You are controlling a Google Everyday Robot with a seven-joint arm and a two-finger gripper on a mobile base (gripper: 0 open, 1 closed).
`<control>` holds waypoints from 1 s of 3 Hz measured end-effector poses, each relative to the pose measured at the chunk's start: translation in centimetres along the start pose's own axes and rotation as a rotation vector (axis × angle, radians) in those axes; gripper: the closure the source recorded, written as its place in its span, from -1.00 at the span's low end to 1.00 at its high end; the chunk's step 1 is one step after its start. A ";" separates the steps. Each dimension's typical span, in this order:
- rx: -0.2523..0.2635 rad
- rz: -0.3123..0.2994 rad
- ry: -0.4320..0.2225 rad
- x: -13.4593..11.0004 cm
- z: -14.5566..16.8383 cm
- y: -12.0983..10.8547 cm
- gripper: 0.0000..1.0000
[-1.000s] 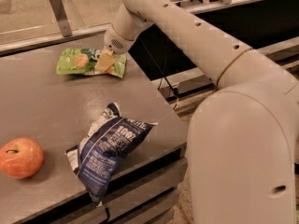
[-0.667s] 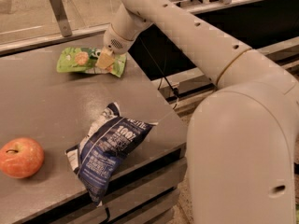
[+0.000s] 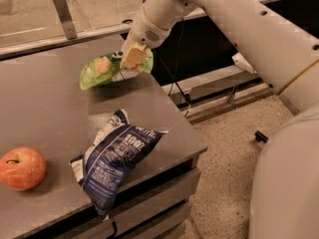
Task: Move green rice chip bag near blue chip bag
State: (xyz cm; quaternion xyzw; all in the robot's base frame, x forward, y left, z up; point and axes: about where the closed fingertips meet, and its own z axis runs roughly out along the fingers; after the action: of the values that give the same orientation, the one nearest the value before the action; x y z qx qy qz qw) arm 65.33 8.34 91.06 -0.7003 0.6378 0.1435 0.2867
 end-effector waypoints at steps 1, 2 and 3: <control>0.011 -0.076 -0.019 1.6 -3.1 3.3 1.00; 0.003 -0.145 -0.061 2.6 -4.0 6.7 1.00; -0.021 -0.221 -0.117 3.0 -4.0 9.4 0.65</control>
Offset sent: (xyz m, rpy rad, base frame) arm -0.1146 -0.0677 -0.0072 0.0729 -0.1317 0.2213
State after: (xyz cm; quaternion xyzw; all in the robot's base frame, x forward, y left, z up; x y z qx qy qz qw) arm 55.94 3.33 90.44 -0.7597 0.5374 0.1584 0.3301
